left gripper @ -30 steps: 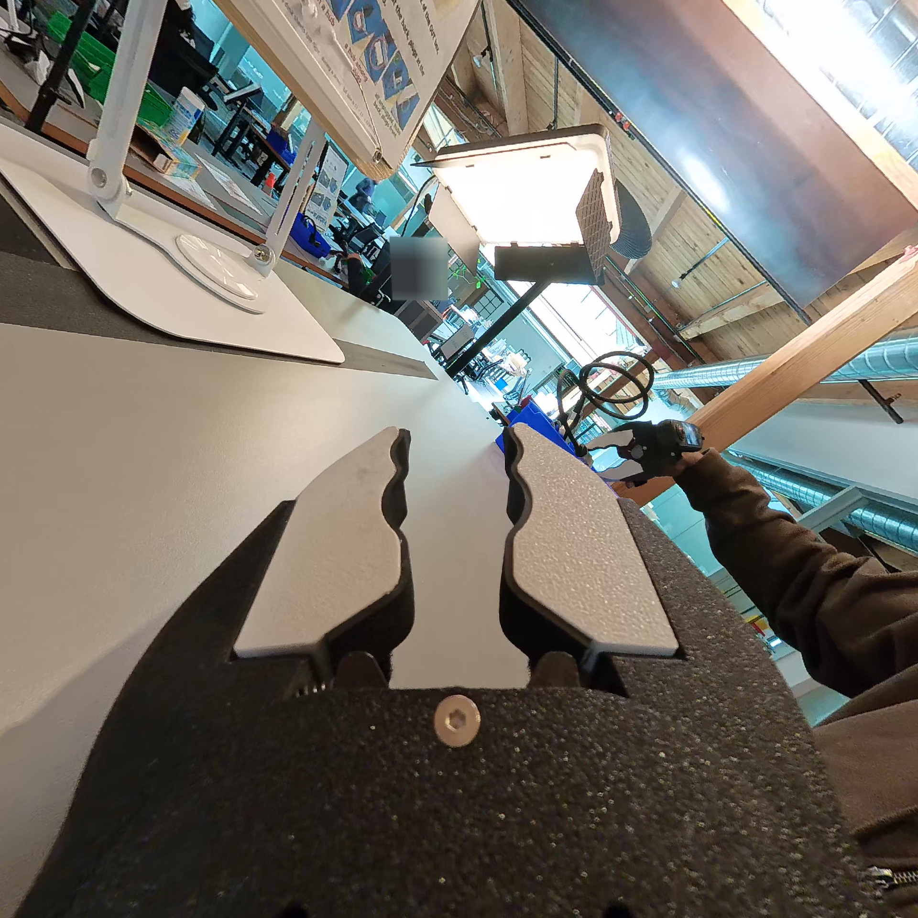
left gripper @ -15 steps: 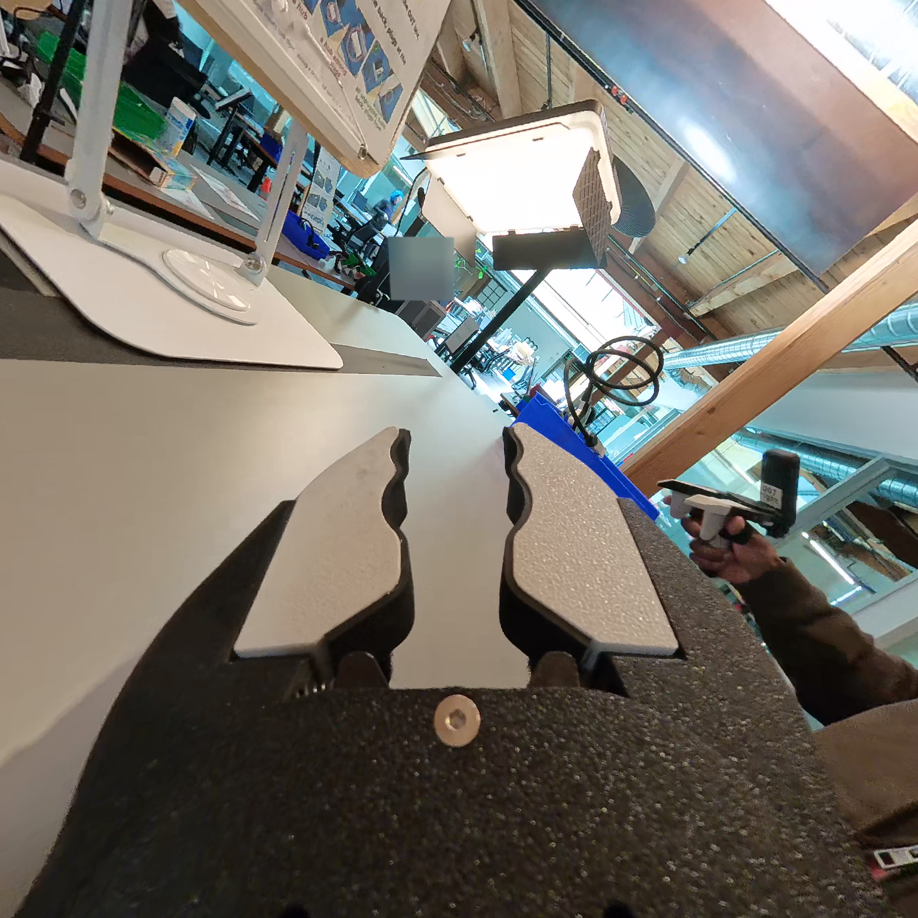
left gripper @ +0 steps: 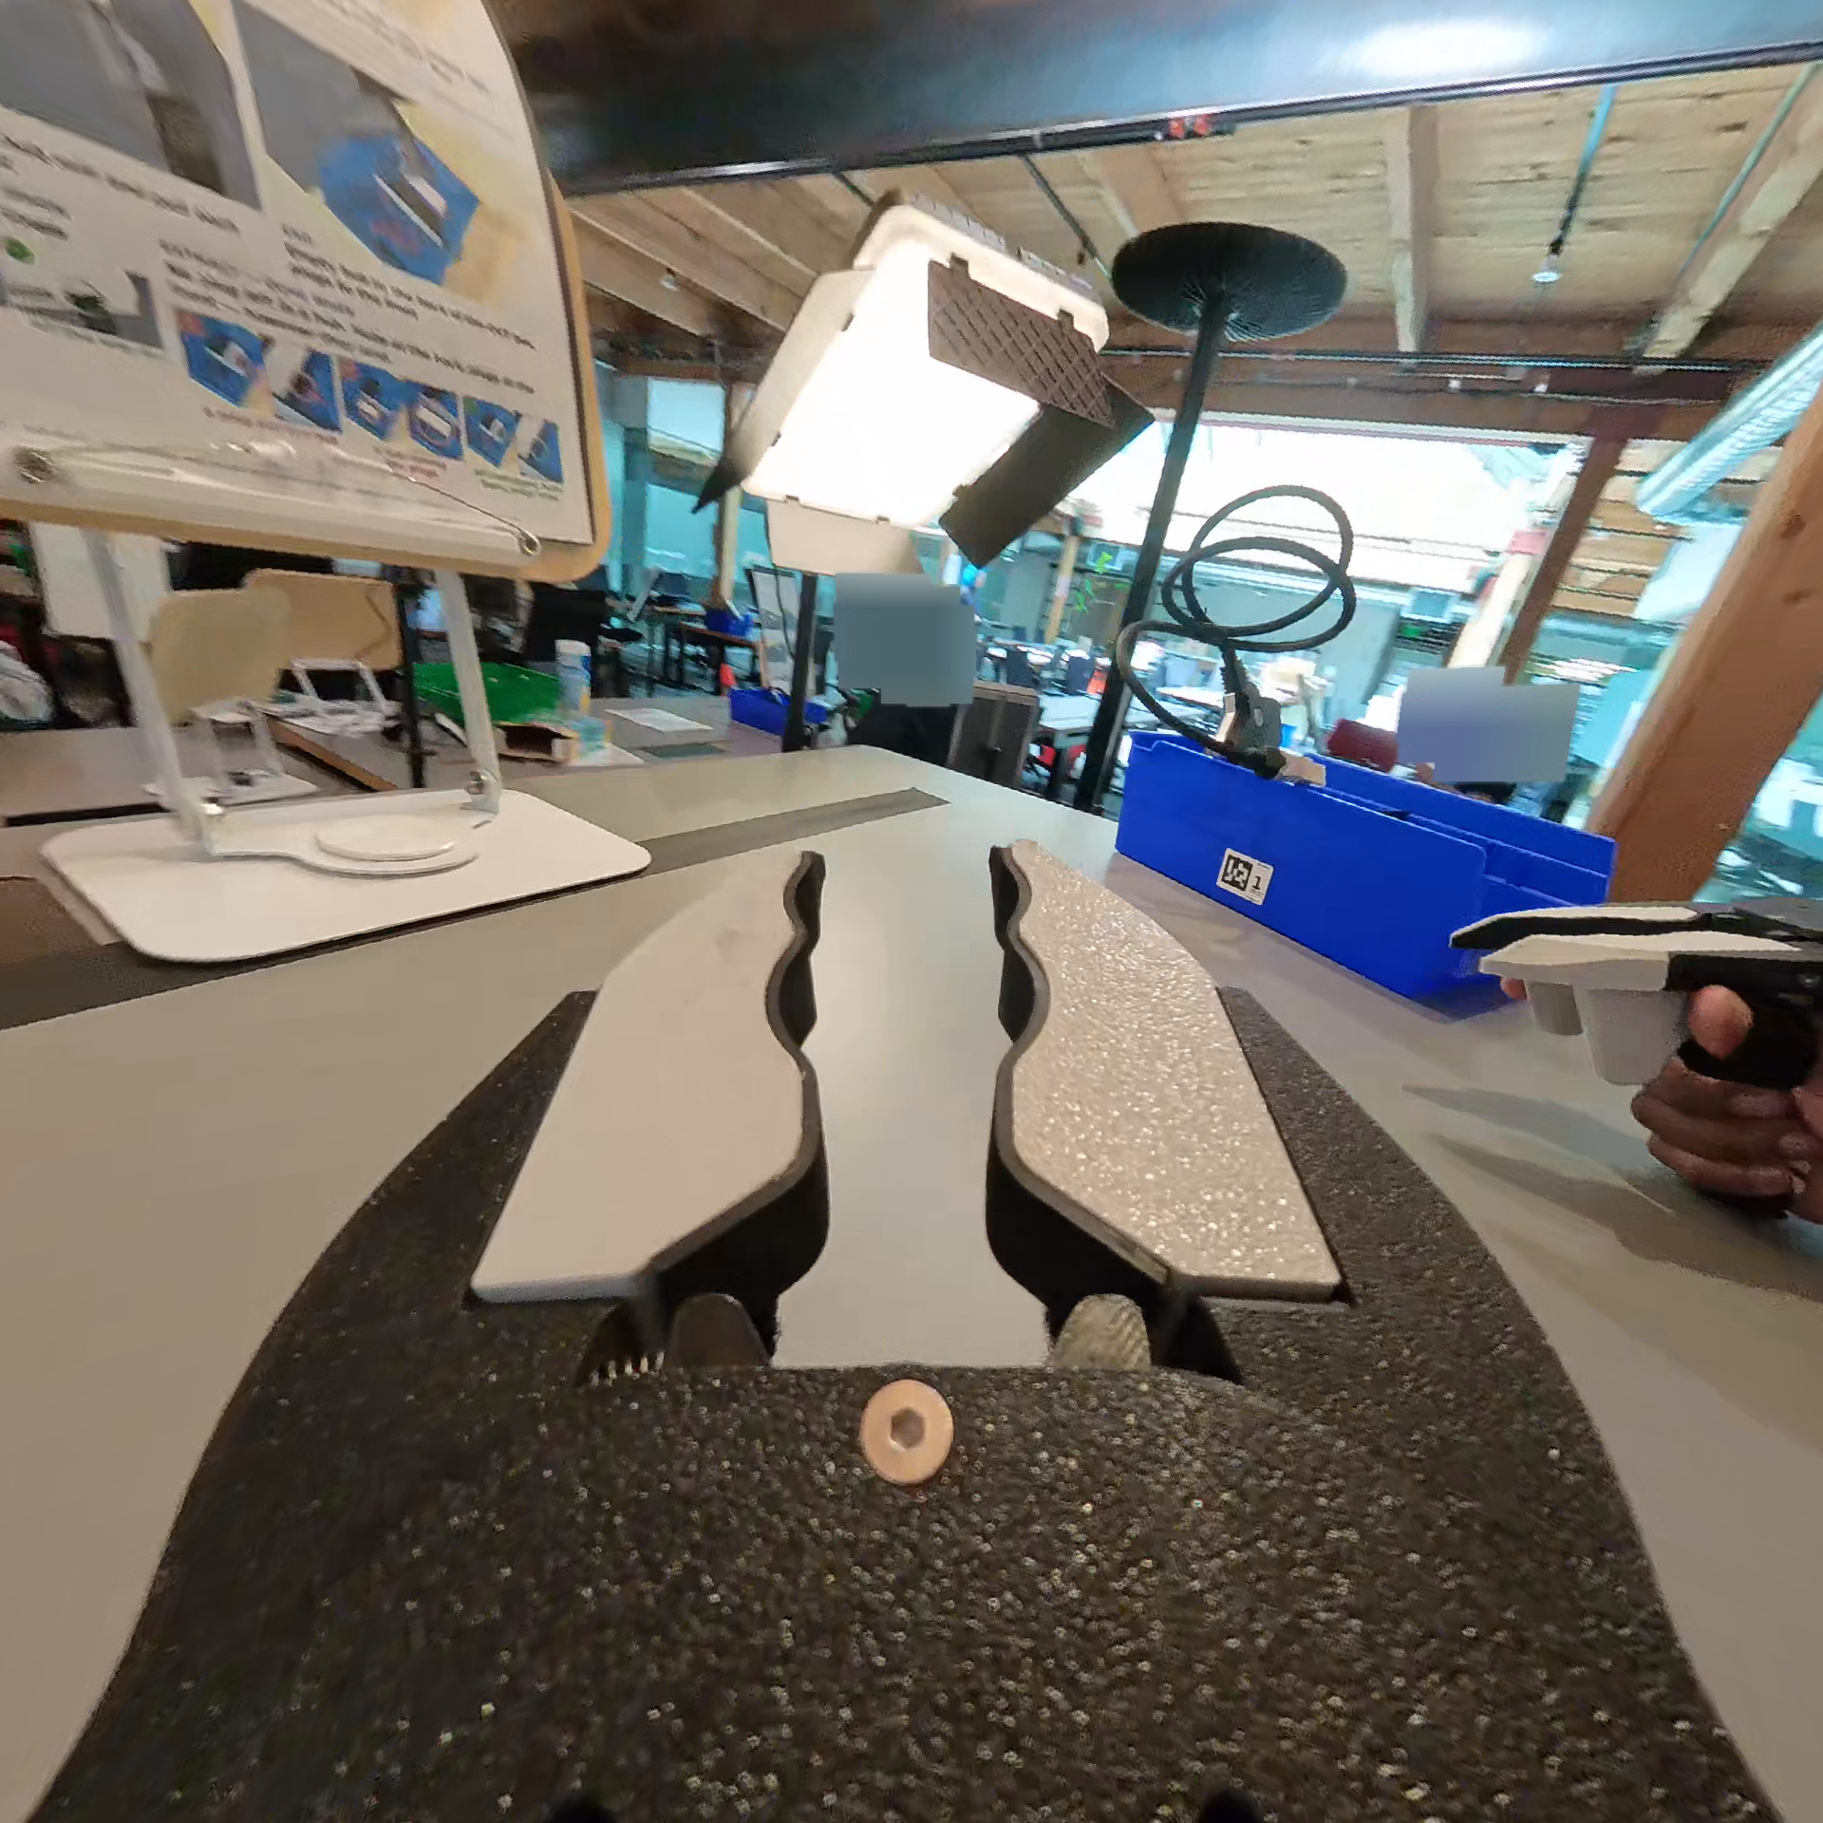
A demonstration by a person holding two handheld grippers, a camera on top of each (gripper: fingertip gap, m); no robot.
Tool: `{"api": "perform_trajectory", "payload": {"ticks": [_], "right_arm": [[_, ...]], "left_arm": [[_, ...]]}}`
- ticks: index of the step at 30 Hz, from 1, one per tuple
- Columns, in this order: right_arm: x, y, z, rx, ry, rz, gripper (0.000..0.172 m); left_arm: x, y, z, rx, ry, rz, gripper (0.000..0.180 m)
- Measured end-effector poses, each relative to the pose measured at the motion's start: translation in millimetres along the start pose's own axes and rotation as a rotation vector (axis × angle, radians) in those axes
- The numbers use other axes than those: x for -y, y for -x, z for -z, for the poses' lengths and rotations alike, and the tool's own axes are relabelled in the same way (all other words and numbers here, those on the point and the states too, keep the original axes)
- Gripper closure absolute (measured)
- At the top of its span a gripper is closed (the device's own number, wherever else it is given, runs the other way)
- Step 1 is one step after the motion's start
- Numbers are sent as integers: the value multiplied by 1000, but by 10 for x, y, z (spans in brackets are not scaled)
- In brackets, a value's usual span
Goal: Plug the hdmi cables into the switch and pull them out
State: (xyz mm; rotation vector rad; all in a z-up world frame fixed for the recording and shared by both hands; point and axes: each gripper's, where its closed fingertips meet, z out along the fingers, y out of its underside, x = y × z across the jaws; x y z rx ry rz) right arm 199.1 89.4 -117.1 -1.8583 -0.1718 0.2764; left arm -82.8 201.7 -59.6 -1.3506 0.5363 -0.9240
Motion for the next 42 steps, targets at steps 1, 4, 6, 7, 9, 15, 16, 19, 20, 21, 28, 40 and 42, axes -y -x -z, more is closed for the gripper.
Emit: {"api": "perform_trajectory", "payload": {"ticks": [1,4,6,7,9,15,16,19,20,21,28,40,42], "right_arm": [[-4,-24,-6,2,4,-24,142],[-19,-48,-21,13,17,-59,143],[-33,-34,-33,7,31,-41,142],[-39,-20,-38,2,37,-22,141],[-46,8,-45,-14,44,21,136],[-43,25,30,-66,39,150,112],[-28,-22,74,-89,32,158,110],[71,-315,257,-225,4,184,104],[115,-435,329,-280,-2,203,101],[159,-550,397,-330,-4,225,98],[185,-1219,520,-484,117,236,91],[22,-1433,157,-407,253,214,154],[24,-1435,143,-415,252,258,158]], "left_arm": [[17,-72,115,31,-17,-12,146],[108,-213,532,140,-79,-23,142],[167,-267,834,219,-105,-43,140],[185,-289,976,256,-104,-57,138],[196,-337,1234,306,-78,-72,132],[386,-383,1930,512,-55,-229,138],[420,-345,2028,562,-33,-252,138],[460,-68,2378,771,62,-247,126],[480,46,2522,860,79,-243,121],[490,140,2647,932,96,-237,119],[269,680,2934,1143,227,-138,125],[141,860,2865,1230,321,-159,177],[139,826,2890,1227,317,-152,178]]}}
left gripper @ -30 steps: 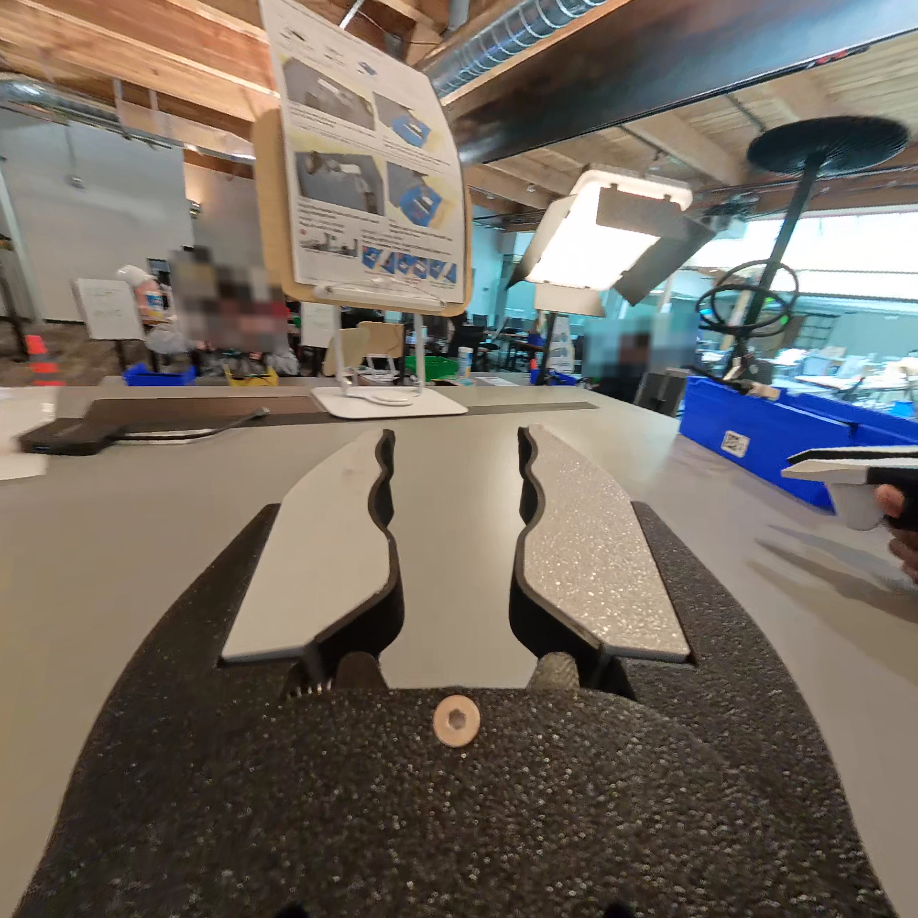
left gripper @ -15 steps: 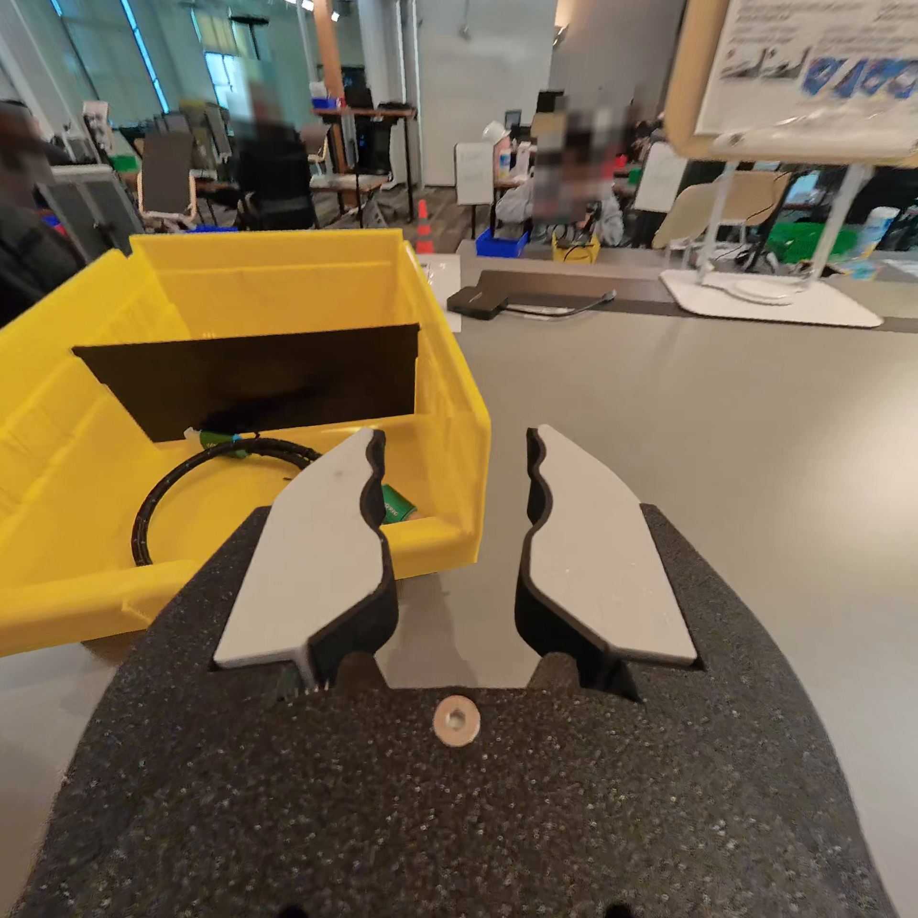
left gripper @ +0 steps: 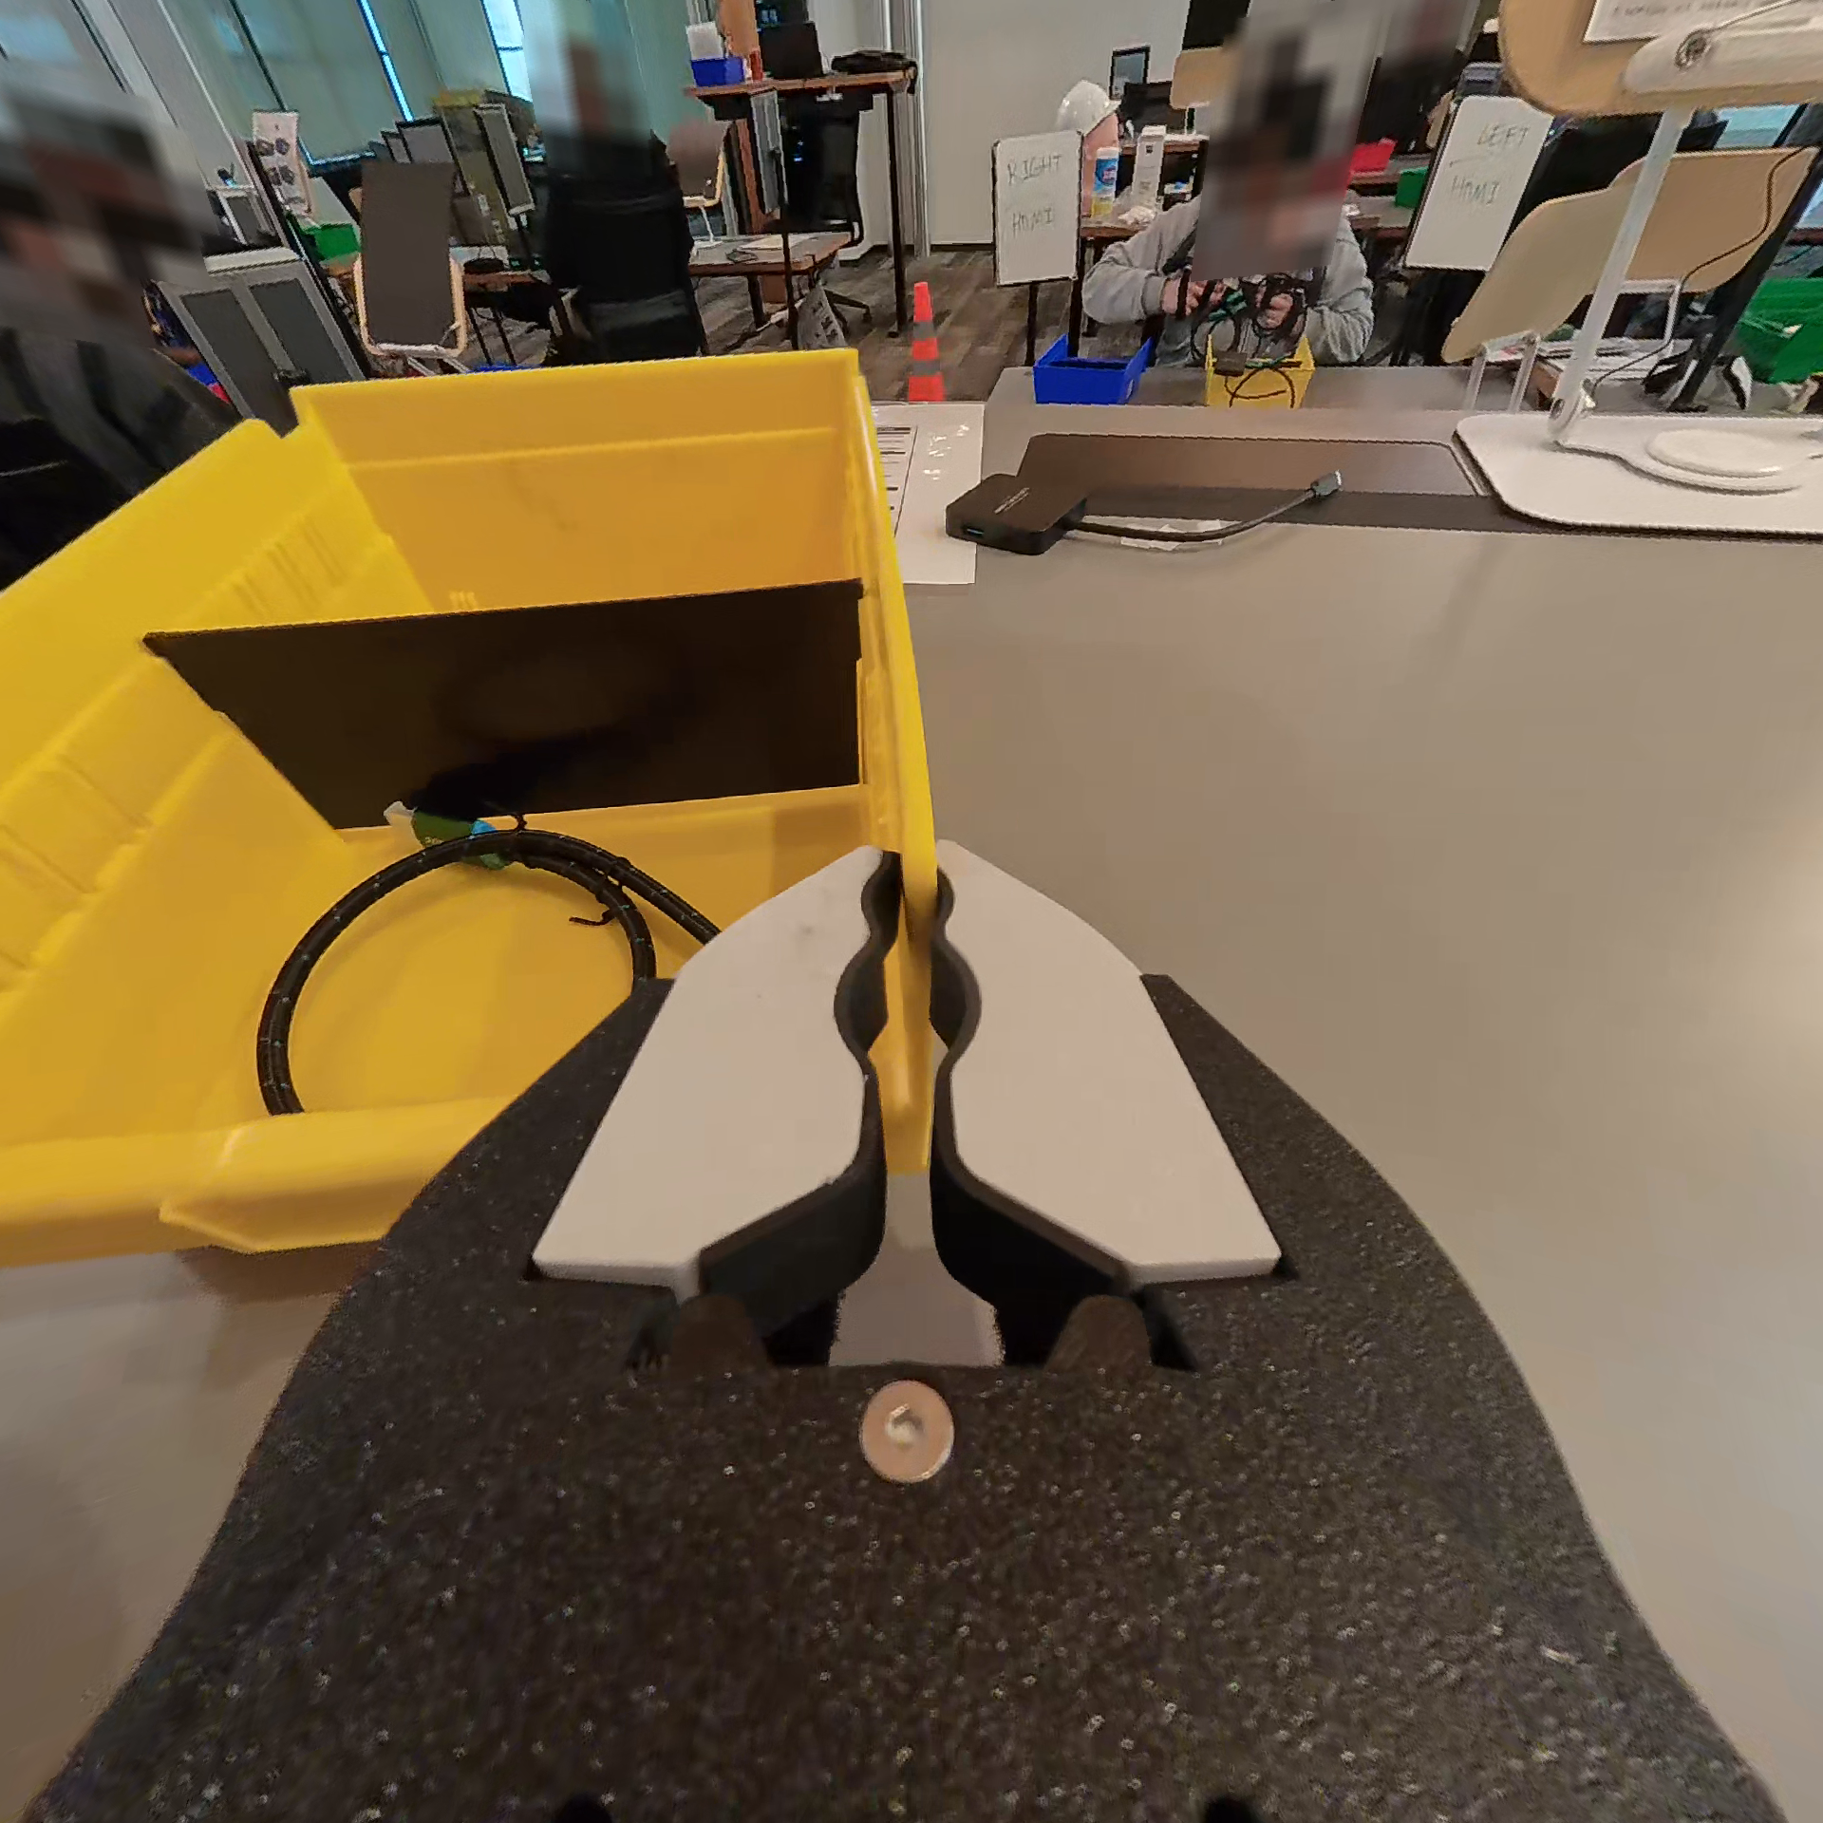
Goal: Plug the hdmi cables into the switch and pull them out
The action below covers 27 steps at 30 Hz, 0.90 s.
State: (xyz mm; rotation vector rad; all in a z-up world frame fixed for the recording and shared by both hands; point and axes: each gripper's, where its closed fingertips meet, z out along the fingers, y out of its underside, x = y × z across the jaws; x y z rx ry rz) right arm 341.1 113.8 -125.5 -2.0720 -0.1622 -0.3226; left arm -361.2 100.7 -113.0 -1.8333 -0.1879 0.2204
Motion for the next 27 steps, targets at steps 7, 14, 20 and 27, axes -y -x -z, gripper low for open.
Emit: {"api": "perform_trajectory", "payload": {"ticks": [7,14,20,27], "right_arm": [[-2,21,19,80,-17,82,157],[24,155,61,215,-70,115,158],[115,376,42,361,-137,147,160],[237,689,14,605,-200,251,160]], "left_arm": [[-23,-175,306,-124,-40,-11,179],[-98,-551,687,-373,-59,-82,179],[-183,-843,1003,-676,-54,-140,179],[-288,-953,1379,-1054,-5,-127,178]]}}
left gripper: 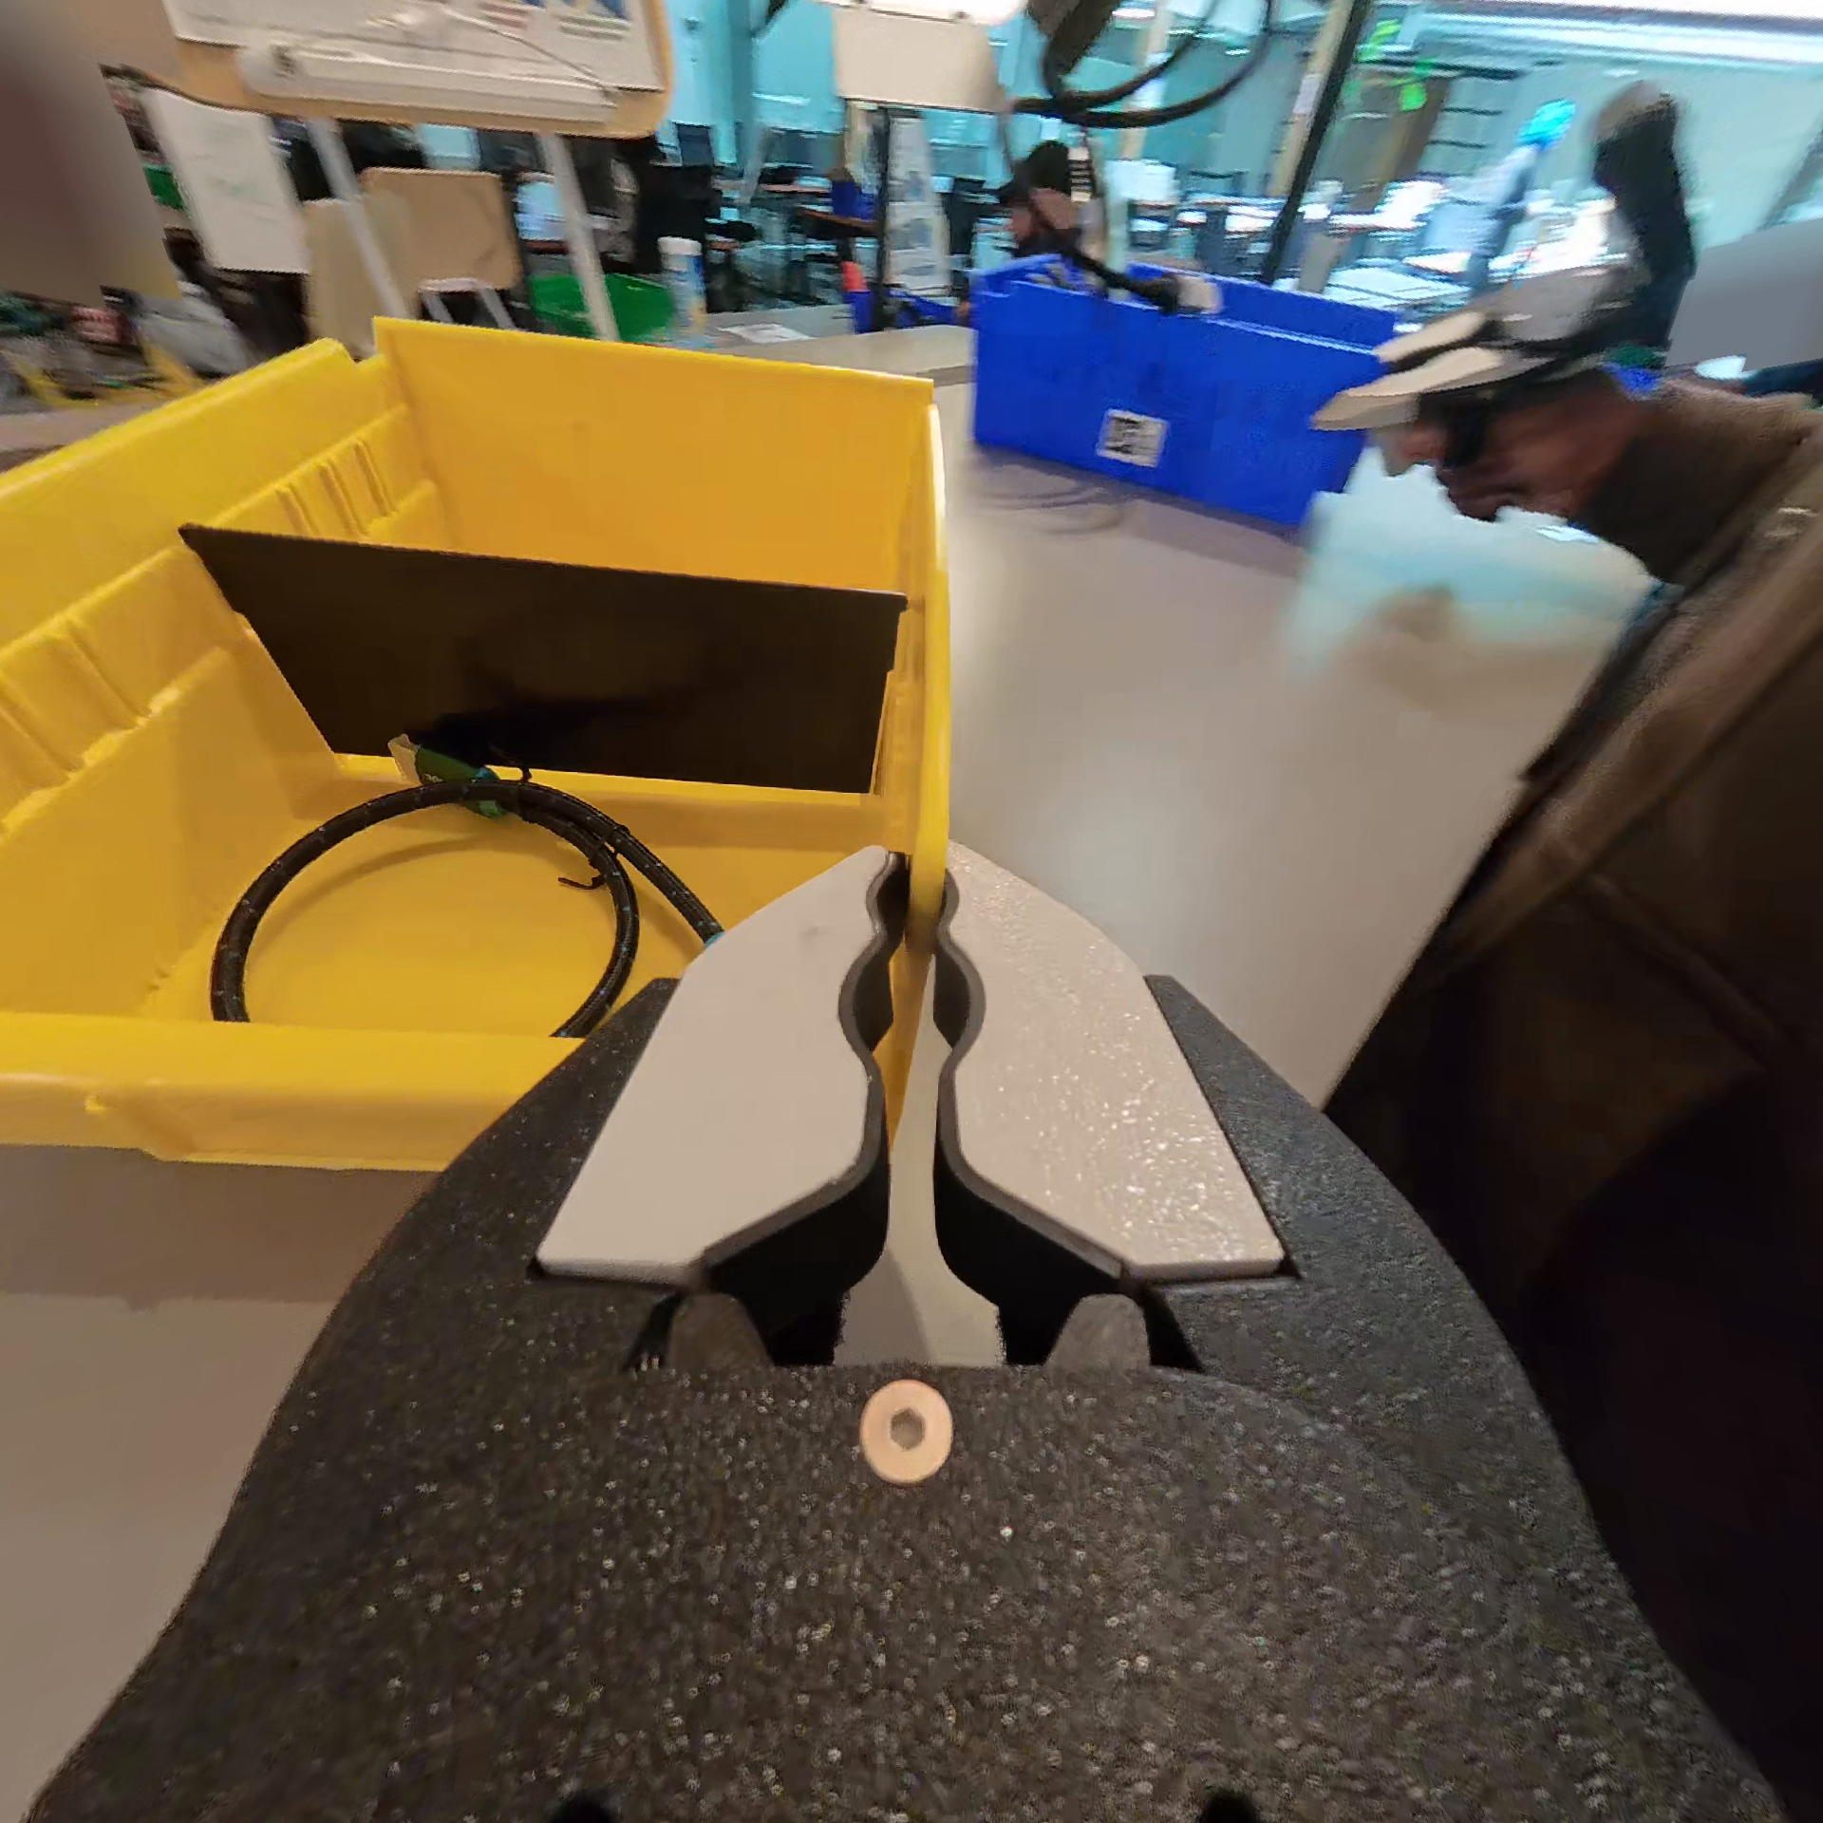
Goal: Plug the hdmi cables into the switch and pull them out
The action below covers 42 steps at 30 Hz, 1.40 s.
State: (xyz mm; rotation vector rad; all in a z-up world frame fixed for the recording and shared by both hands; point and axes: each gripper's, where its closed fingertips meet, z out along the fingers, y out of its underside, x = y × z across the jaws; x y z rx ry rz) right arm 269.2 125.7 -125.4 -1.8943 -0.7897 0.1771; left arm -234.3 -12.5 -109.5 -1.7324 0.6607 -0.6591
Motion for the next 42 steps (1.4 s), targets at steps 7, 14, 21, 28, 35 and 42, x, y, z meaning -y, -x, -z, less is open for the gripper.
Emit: {"api": "perform_trajectory", "payload": {"ticks": [7,14,21,28,35,42], "right_arm": [[216,239,-302,310,-63,122,160],[511,550,-707,617,-129,153,161],[906,946,-1243,869,-166,147,164],[1418,1481,-1711,925,-224,165,168],[1974,570,-1093,651,-378,-91,145],[974,1312,-283,526,325,-244,105]], "left_arm": [[-103,-323,193,-364,45,93,175],[-144,-558,296,-598,126,115,174],[-132,-712,189,-729,154,123,173],[-39,-943,-61,-733,121,142,171],[536,-390,407,-512,-101,245,156],[1037,1511,-194,111,53,359,133]]}}
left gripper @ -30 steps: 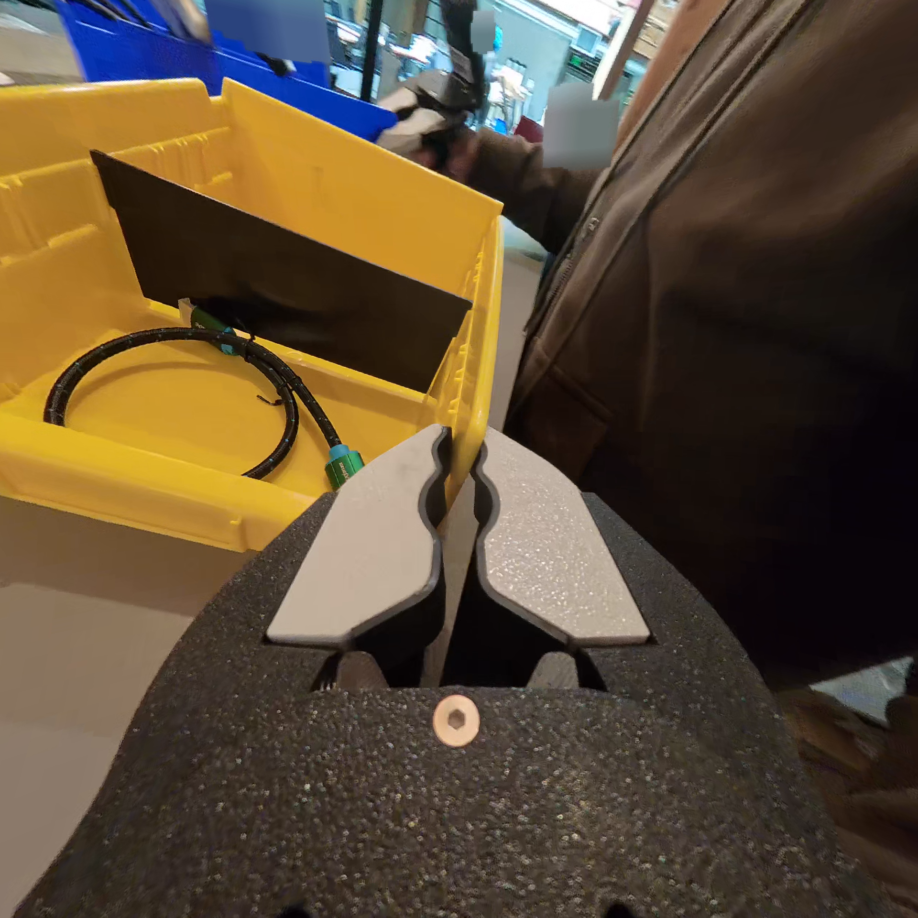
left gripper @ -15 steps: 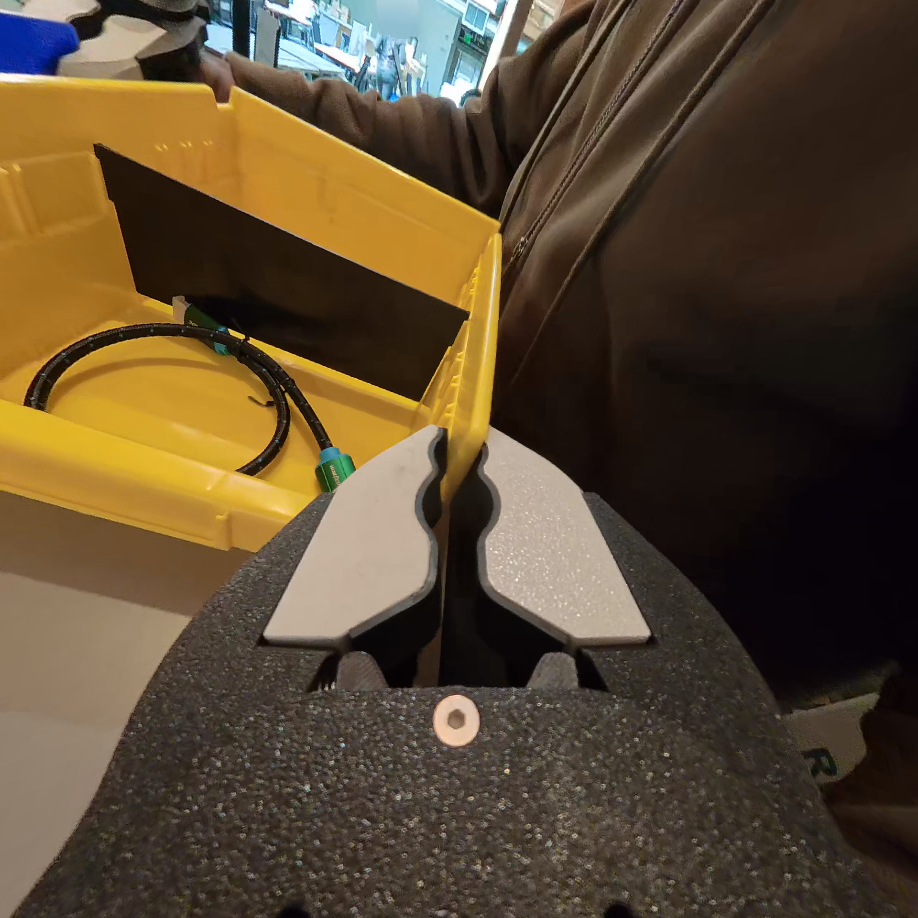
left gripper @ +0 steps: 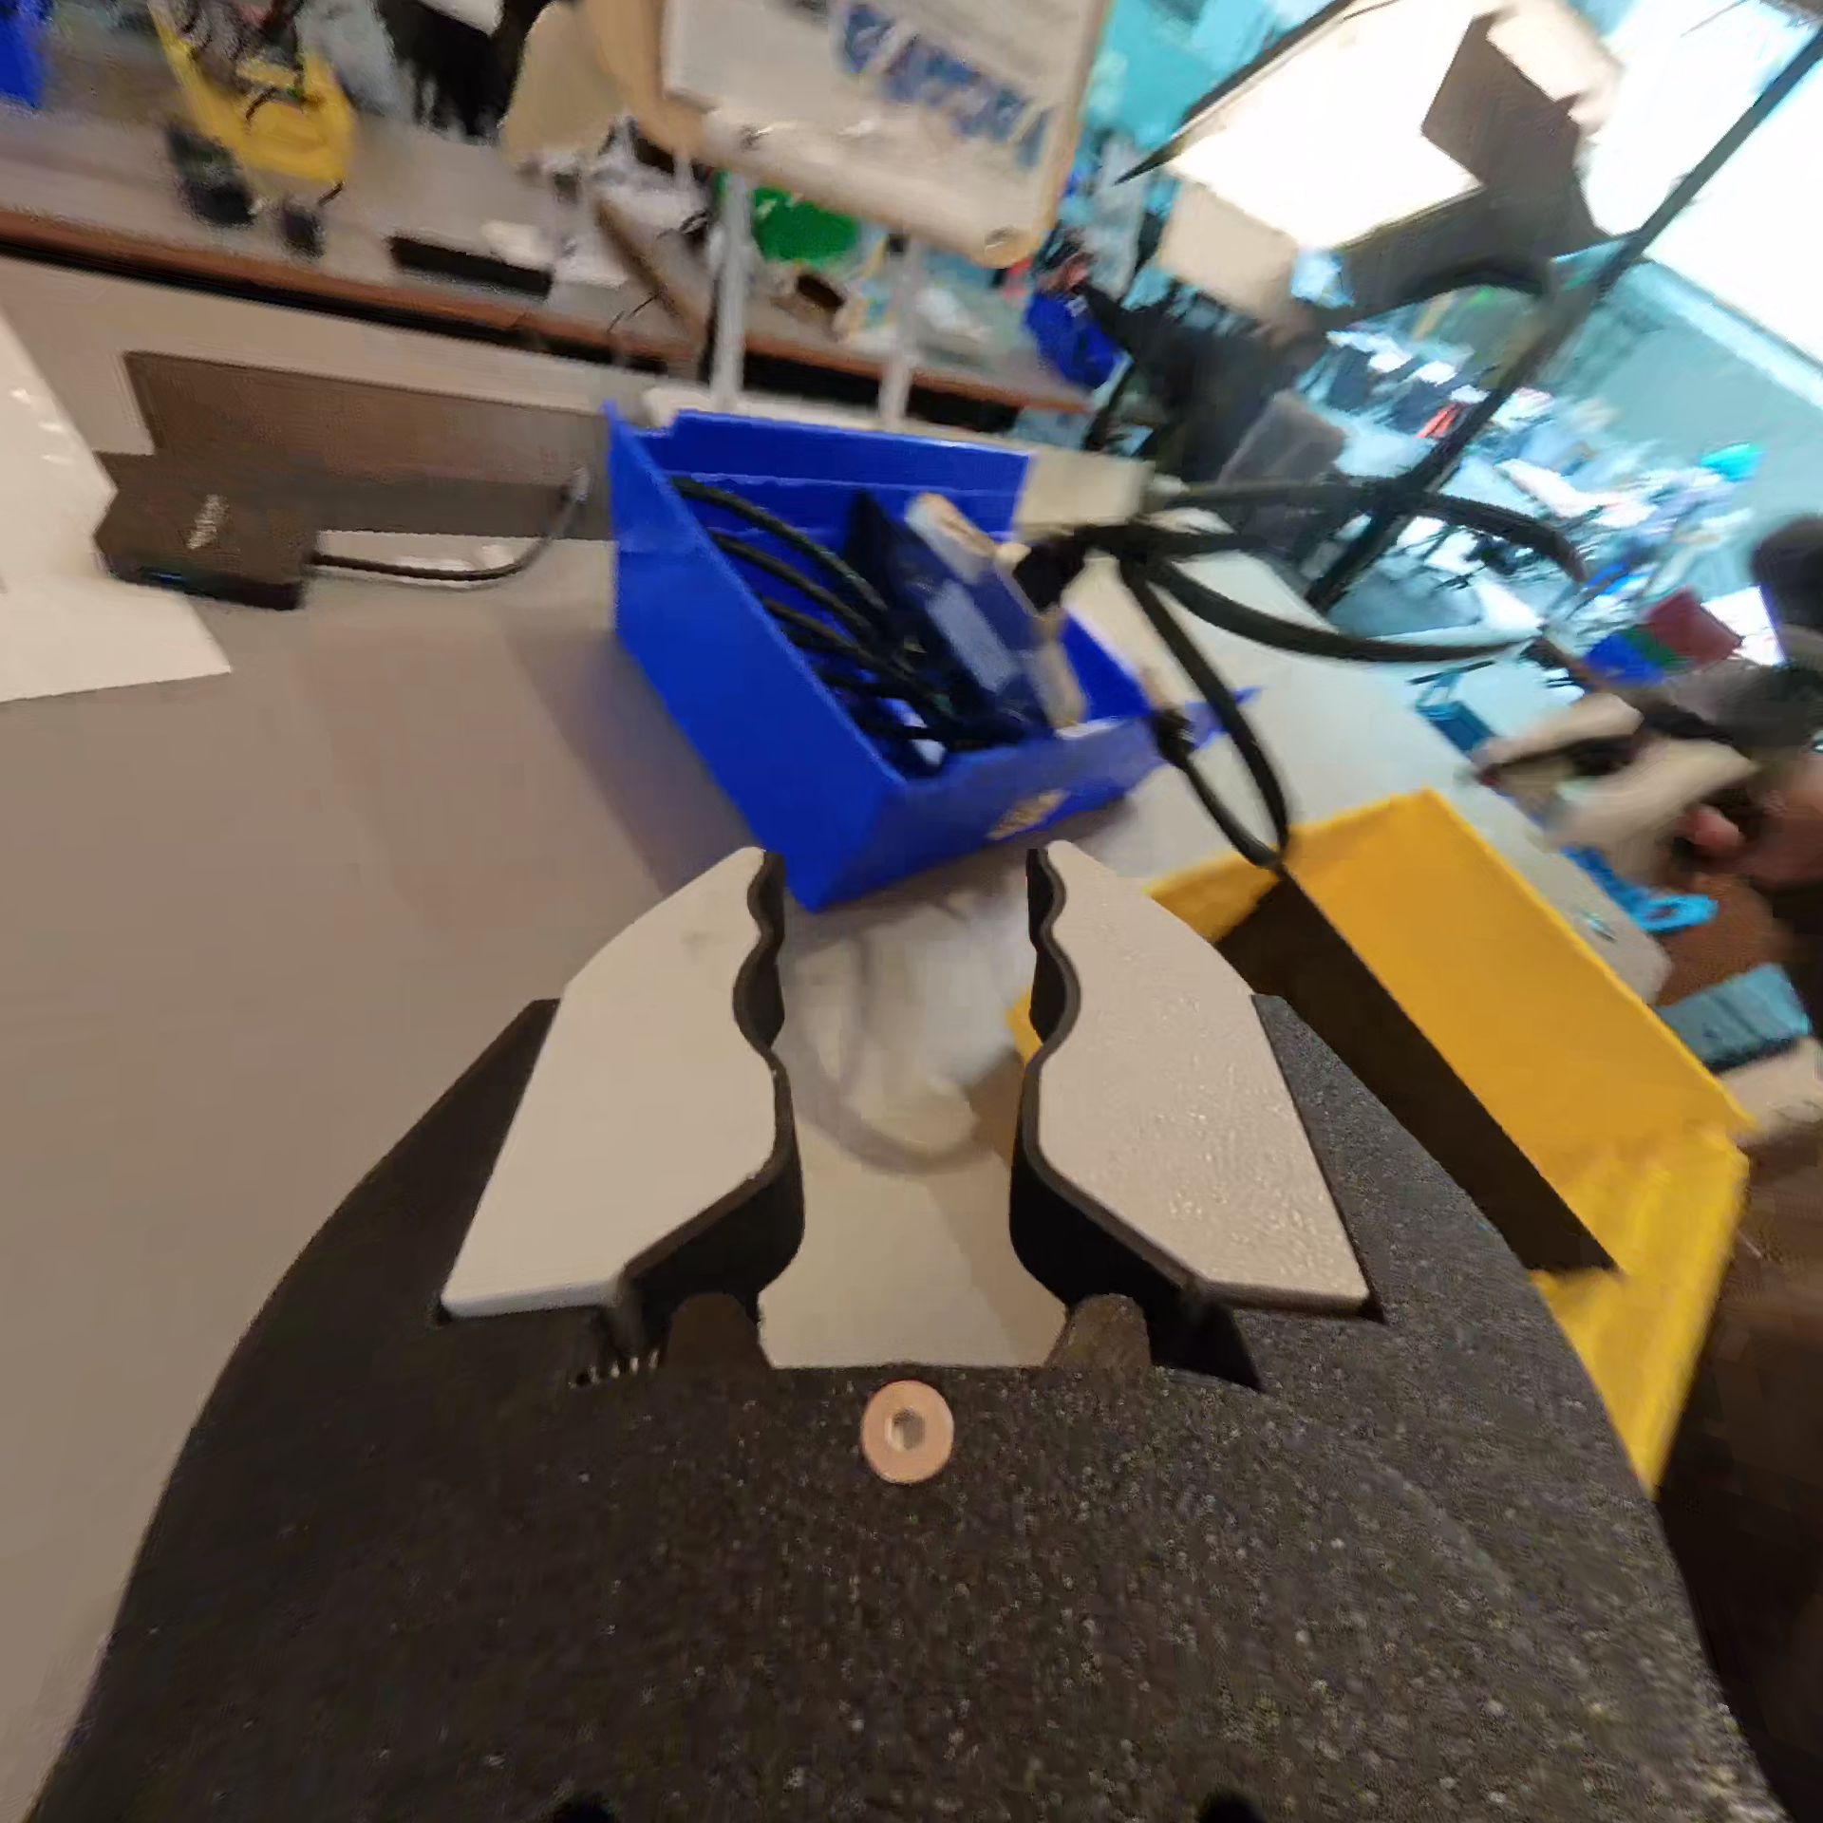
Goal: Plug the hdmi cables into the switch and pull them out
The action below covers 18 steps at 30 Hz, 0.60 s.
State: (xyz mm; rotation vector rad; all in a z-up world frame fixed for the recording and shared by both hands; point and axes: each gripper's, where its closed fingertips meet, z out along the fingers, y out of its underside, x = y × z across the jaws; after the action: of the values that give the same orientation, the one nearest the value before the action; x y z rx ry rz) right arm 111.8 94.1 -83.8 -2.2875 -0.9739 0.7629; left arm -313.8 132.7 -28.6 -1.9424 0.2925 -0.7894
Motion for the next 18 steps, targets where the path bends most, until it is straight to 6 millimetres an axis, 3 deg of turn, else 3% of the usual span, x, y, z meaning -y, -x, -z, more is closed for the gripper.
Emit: {"api": "perform_trajectory", "payload": {"ticks": [2,4,5,8,9,12,13,14,18], "right_arm": [[-237,256,-133,-12,69,-106,95],[-342,344,-266,-67,94,-155,92],[-372,355,-321,-90,107,-170,90],[-335,395,-382,-96,109,-188,110],[-320,441,-396,-69,118,-184,127],[-304,479,-403,-41,177,-138,145],[-305,471,-396,-36,201,-122,152],[-306,441,-381,-41,227,-109,154],[-355,112,-216,-131,359,-44,157]], "left_arm": [[156,222,-457,18,91,35,128],[201,300,-923,-21,217,62,129],[165,317,-1126,-34,301,54,129],[-76,363,-1520,-27,572,4,130],[-141,379,-1597,-19,634,-37,130],[-187,410,-1721,-33,724,-72,137],[-145,454,-1727,-23,726,-97,146],[-106,563,-1719,13,724,-171,163],[-67,680,-1662,-1,725,-167,165]]}}
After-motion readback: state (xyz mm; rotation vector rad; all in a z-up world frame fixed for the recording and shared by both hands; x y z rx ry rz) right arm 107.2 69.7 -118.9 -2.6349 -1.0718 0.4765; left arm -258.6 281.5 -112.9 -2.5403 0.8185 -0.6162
